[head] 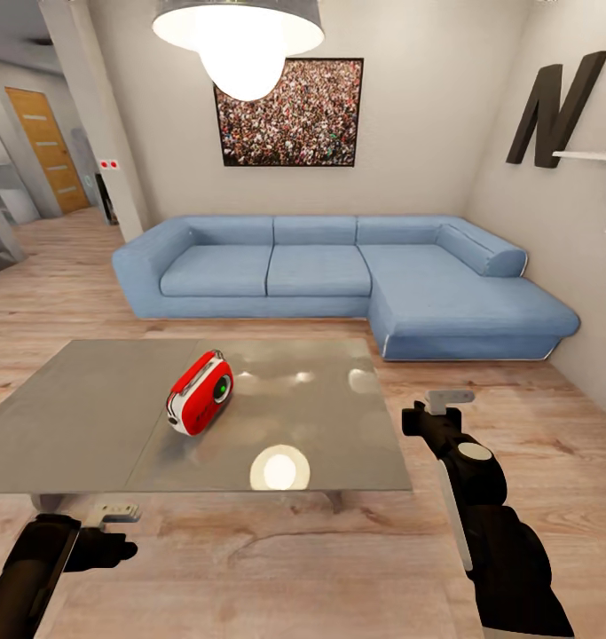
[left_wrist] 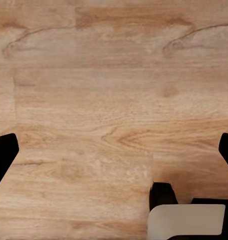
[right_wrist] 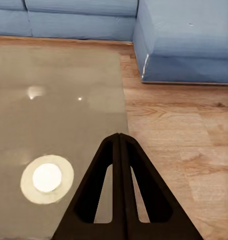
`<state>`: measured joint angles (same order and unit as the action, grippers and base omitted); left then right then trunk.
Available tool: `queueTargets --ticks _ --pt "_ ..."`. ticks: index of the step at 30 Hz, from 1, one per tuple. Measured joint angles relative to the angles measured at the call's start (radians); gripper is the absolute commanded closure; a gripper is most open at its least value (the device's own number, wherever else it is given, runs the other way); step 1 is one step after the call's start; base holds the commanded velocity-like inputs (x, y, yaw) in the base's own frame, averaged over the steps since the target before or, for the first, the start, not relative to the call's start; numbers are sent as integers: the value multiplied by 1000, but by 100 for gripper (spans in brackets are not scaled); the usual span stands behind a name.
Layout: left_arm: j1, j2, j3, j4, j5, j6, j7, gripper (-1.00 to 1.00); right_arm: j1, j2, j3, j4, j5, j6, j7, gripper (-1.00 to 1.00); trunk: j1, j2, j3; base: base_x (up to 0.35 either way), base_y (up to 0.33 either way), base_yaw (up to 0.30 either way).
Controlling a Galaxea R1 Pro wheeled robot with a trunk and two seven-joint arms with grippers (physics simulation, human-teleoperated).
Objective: Turn on the radio receiver that's on the table in the living room.
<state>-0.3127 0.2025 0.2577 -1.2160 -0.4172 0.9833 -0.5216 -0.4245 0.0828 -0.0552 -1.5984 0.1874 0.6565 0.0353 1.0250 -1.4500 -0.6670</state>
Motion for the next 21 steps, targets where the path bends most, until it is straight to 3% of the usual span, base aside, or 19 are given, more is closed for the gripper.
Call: queueTargets --ticks 21 --pt "0 0 -1 0 2 -6 -5 -100 0 0 0 1 -1 0 -1 100 0 0 0 -32 0 0"
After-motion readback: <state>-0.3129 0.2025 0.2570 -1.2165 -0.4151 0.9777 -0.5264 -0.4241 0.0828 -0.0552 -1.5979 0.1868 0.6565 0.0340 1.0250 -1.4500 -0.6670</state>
